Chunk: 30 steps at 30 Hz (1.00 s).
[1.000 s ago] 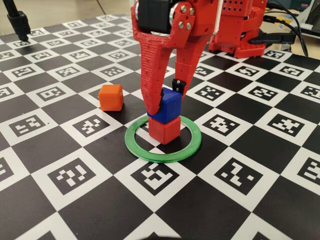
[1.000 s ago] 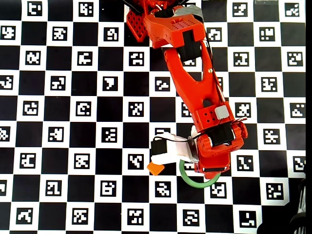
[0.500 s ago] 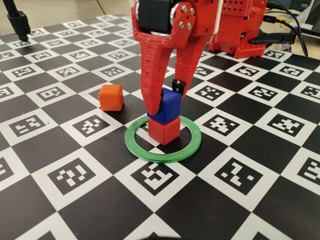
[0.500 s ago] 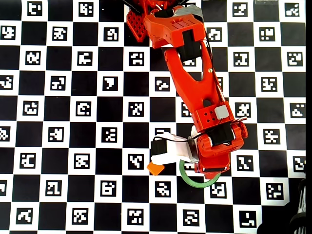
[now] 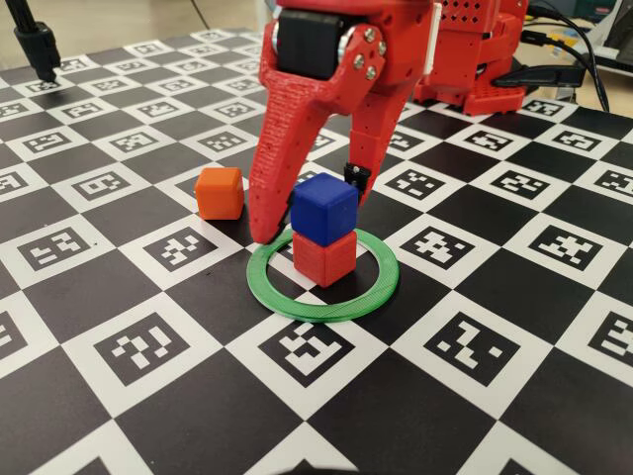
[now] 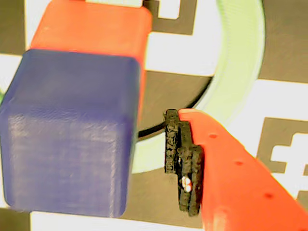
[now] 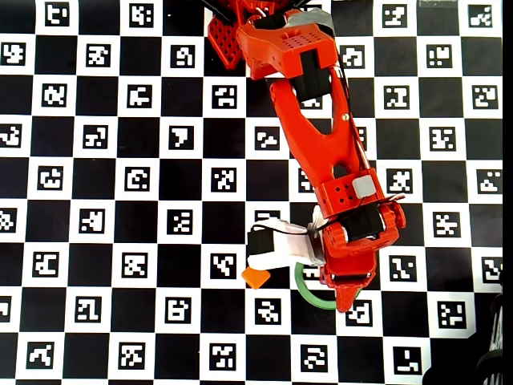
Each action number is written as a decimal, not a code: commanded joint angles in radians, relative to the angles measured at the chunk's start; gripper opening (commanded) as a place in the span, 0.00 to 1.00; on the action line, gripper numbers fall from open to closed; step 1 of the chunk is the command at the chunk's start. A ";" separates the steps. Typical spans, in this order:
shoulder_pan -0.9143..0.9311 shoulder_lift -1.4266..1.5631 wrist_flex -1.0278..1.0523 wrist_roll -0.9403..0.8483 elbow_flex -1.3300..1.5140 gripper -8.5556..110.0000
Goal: Grab the red cube then put it in the green circle then put the blue cube on top and finally the orange cube on top
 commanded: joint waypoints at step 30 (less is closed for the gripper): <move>0.195 0.499 0.114 0.229 0.127 0.51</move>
